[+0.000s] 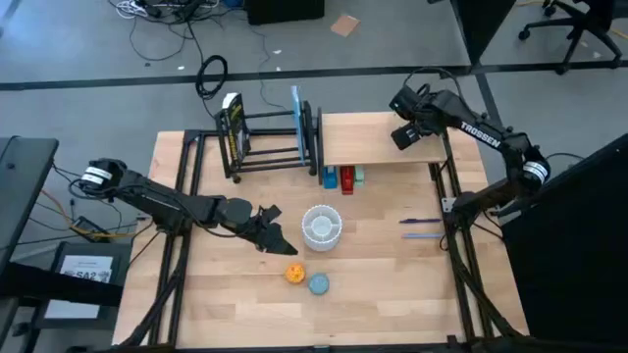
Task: Stock shelves
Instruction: Remove the flower pot from the shelf
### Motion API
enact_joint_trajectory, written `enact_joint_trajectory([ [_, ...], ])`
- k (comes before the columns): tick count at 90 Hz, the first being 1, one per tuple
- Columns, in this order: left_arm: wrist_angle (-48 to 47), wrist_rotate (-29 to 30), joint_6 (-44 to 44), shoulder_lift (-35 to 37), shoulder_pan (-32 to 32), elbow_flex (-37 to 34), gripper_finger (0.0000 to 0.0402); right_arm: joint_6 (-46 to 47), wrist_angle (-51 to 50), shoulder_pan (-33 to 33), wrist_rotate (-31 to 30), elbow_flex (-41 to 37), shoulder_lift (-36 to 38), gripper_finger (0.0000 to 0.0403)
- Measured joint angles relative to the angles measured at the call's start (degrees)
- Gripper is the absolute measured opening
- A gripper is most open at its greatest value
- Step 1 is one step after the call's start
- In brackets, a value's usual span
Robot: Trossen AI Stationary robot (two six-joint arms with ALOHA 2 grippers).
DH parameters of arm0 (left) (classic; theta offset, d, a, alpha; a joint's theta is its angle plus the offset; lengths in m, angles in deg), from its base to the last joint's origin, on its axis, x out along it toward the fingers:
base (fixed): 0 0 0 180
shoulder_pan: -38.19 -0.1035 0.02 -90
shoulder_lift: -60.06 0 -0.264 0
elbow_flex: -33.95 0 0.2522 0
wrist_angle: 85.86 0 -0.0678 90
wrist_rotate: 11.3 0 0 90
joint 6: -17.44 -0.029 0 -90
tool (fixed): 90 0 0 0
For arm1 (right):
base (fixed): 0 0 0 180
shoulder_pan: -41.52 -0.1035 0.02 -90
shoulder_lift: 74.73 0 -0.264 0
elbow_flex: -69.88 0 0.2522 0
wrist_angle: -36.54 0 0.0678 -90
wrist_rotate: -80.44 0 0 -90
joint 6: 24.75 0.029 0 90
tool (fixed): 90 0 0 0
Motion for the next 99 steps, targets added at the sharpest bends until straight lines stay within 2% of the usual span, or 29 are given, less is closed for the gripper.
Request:
enact_joint_trajectory([
  [24,0.00,0.01,0.00,0.00,0.01,-0.02,0.0174,-1.37,-0.01,0.04,0.16,0.01,0.00,0.0116],
  [52,0.00,0.01,0.00,0.00,-0.01,0.00,0.0174,-3.02,-0.71,0.04,0.62,0.04,0.00,0.0009],
  [72,-0.01,0.01,0.00,0.00,-0.01,0.00,0.0174,-3.10,-2.35,-0.97,1.91,1.14,2.42,0.0001],
  [87,-0.02,0.01,0.00,0.00,-0.01,0.00,0.0174,-1.61,-3.91,-3.78,2.45,7.19,4.53,0.0000],
  [99,-0.04,0.03,0.00,0.00,-0.01,0.00,0.0174,0.43,-6.52,-7.45,5.70,13.50,4.90,0.0000],
])
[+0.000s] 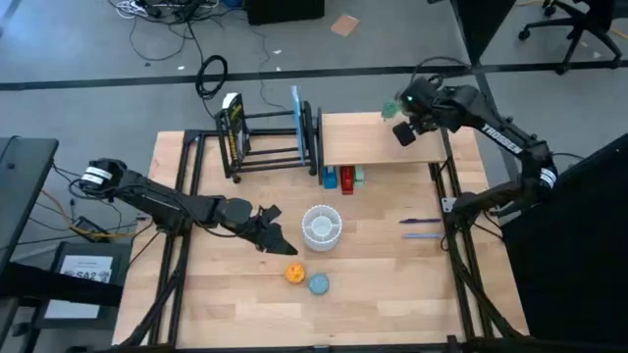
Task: Stock shelves
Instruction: Remove the flower pot from the shelf
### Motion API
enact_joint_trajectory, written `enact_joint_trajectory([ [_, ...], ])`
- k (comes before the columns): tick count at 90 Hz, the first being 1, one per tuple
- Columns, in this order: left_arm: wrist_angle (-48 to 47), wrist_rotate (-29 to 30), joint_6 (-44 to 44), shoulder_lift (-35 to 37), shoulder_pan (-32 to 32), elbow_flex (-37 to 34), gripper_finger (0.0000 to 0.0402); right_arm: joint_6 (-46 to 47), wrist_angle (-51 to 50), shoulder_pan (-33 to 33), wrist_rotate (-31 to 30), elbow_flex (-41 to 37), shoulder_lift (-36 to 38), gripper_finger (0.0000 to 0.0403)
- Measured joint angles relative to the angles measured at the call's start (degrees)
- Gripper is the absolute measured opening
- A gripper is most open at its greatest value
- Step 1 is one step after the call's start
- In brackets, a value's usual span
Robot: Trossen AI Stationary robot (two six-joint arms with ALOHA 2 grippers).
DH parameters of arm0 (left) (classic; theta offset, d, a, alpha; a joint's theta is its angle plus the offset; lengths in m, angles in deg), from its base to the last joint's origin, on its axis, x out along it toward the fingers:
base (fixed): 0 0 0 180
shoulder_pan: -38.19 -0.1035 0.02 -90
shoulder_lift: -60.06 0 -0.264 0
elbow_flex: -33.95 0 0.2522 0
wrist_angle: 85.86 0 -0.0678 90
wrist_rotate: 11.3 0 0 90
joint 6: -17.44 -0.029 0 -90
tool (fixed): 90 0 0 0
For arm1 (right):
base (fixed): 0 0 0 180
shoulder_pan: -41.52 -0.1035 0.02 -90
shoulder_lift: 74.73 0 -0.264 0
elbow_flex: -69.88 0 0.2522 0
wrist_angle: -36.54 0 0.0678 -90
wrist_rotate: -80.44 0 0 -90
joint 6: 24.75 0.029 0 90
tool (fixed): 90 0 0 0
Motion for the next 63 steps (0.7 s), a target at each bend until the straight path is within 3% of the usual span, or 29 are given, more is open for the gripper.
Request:
enact_joint_trajectory([
  [16,-0.03,1.32,-0.17,0.00,0.00,0.00,0.0174,5.64,-3.28,-10.51,5.53,4.67,-0.01,0.0000],
  [36,-0.01,2.34,-1.26,0.00,0.00,-0.02,0.0174,17.12,-4.70,-29.60,11.50,5.03,-0.09,0.0000],
  [63,1.72,2.23,-3.28,0.00,0.00,-0.02,0.0174,38.76,-2.60,-58.53,10.98,0.94,-0.15,0.0000],
])
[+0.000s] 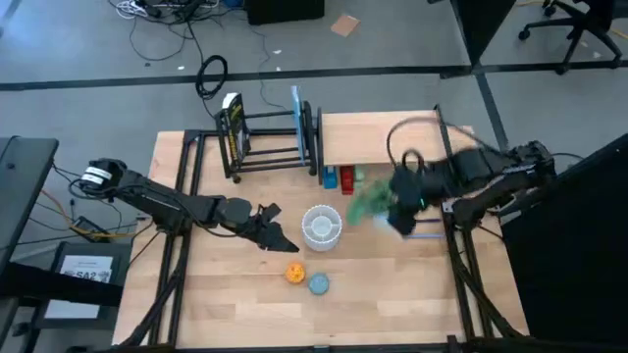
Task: Stock shelves
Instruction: Remove the flower pot from the shelf, then remove the green stapler from under the shelf
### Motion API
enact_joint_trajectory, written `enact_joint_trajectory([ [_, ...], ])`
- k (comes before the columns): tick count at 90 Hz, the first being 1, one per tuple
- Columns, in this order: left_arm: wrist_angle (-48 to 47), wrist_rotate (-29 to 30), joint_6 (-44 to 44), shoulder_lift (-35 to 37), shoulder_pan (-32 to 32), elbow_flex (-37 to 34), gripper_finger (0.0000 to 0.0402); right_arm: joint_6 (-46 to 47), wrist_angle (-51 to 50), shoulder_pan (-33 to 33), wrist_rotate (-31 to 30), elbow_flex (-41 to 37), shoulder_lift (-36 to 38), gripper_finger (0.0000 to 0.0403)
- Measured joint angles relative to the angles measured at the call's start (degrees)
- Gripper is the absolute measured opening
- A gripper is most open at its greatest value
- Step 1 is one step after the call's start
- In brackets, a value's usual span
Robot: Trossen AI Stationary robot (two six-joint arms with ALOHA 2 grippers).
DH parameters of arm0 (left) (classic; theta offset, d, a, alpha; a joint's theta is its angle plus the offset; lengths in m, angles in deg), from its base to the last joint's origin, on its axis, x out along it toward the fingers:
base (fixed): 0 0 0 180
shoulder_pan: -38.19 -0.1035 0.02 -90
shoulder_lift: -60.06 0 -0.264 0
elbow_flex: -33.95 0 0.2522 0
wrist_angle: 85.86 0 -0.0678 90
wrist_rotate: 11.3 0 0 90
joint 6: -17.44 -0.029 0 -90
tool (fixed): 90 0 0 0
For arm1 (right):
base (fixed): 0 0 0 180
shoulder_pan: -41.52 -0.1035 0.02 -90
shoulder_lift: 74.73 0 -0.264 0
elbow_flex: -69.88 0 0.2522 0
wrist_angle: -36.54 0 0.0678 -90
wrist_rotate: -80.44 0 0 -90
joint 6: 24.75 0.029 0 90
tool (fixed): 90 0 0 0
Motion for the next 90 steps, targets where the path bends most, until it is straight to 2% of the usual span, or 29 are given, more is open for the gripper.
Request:
enact_joint_trajectory([
  [11,2.36,-0.78,-0.11,0.00,0.08,0.00,0.0174,12.01,3.78,-10.23,-0.25,-6.21,0.00,0.0000],
  [24,6.21,-0.83,-1.27,0.00,1.42,0.00,0.0174,25.93,8.73,-18.96,-1.30,-12.89,-0.07,0.0000],
  [34,8.44,-0.82,-1.64,0.00,3.14,0.00,0.0174,34.41,9.77,-23.10,-1.34,-13.62,-0.25,0.0000],
  [43,8.48,0.14,-3.67,0.00,5.27,0.47,0.0173,36.05,9.01,-25.09,-1.42,-11.10,-1.69,0.0000],
  [55,7.11,3.08,-7.35,0.00,8.49,2.72,0.0166,34.98,8.58,-26.16,-1.08,-6.18,-5.45,0.0000],
  [66,1.78,5.40,-12.01,-0.02,10.89,7.05,0.0158,30.77,8.31,-24.71,-1.82,0.05,-10.61,0.0000],
  [79,-11.39,8.25,-17.83,-0.02,12.74,14.73,0.0147,26.82,4.71,-20.78,-6.38,6.79,-16.01,0.0000],
  [90,-23.46,11.23,-20.45,-0.02,13.37,21.99,0.0142,26.52,3.58,-16.06,-9.33,8.03,-17.03,0.0000],
])
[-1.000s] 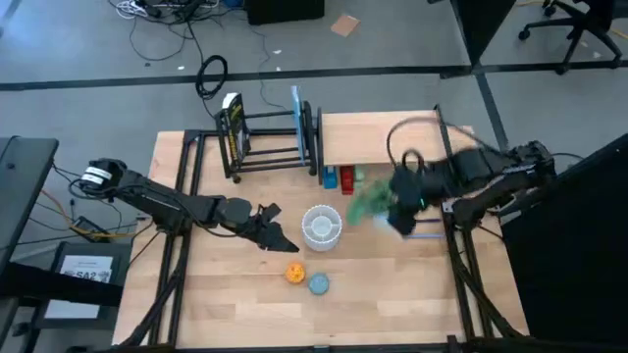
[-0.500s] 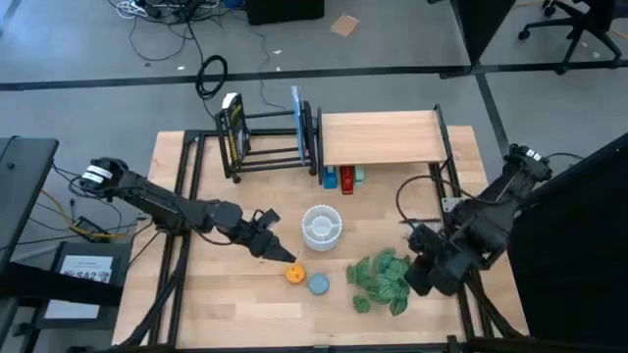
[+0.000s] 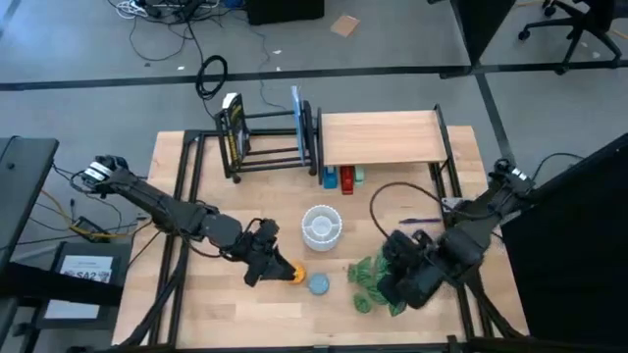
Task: Stock shelves
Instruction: Remove the green stapler from under the shelf
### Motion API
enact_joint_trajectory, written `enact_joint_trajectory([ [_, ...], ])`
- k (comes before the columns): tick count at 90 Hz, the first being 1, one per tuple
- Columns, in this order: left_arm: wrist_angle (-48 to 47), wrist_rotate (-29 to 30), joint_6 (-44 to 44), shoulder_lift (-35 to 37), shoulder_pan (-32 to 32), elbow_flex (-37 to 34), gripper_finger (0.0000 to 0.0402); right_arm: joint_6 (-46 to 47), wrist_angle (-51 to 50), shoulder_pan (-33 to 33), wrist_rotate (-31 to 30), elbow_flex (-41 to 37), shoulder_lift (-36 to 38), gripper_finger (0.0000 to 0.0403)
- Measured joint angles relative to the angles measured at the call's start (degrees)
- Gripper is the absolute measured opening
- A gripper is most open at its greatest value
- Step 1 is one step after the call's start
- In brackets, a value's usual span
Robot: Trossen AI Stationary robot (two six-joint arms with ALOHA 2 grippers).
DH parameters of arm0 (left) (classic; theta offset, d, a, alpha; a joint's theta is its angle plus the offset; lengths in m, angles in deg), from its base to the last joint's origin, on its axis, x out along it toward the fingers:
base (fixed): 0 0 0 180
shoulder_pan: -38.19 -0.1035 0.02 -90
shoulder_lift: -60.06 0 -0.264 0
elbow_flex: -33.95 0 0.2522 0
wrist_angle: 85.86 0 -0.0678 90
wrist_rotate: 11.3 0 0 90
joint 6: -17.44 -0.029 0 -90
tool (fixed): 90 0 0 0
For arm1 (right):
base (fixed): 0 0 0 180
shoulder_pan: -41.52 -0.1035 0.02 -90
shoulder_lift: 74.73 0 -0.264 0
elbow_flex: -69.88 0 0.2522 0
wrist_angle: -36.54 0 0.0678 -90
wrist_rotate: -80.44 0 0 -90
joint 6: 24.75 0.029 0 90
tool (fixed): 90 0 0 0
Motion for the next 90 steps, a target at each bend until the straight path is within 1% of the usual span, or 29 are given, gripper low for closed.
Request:
enact_joint_trajectory([
  [6,-5.35,1.30,-1.66,0.00,0.05,3.57,0.0141,0.49,-2.55,3.51,-1.89,0.04,0.04,0.0003],
  [16,-11.44,2.95,-3.54,0.00,0.04,7.88,0.0140,4.15,-12.58,9.27,-3.99,-0.01,0.91,0.0022],
  [21,-13.02,4.33,-3.91,0.02,-0.02,9.15,0.0140,3.30,-11.17,11.29,-5.40,-1.69,2.36,0.0039],
  [27,-13.83,6.15,-4.64,0.04,-0.19,9.60,0.0140,2.19,-9.16,12.93,-5.47,-5.12,4.28,0.0066],
  [39,-14.22,8.53,-3.63,0.02,-0.59,9.64,0.0140,2.11,-7.74,13.21,-4.86,-12.67,6.50,0.0125],
  [49,-16.01,10.67,-2.11,0.02,-0.89,9.64,0.0140,2.03,-3.93,12.46,-2.66,-19.97,8.55,0.0170],
  [56,-17.35,12.44,-0.45,0.02,-1.05,9.64,0.0140,2.09,0.37,11.81,-2.26,-25.51,10.14,0.0196],
  [72,-17.77,13.13,5.85,0.02,-2.12,9.64,0.0140,4.64,13.21,11.07,-1.20,-38.15,13.35,0.0238],
  [80,-17.75,14.14,7.40,0.02,-2.45,9.64,0.0140,9.54,16.53,11.21,-2.14,-43.03,13.27,0.0253],
  [90,-16.84,14.10,9.43,0.02,-2.66,9.64,0.0140,20.82,21.71,12.28,-5.18,-48.50,13.26,0.0268],
])
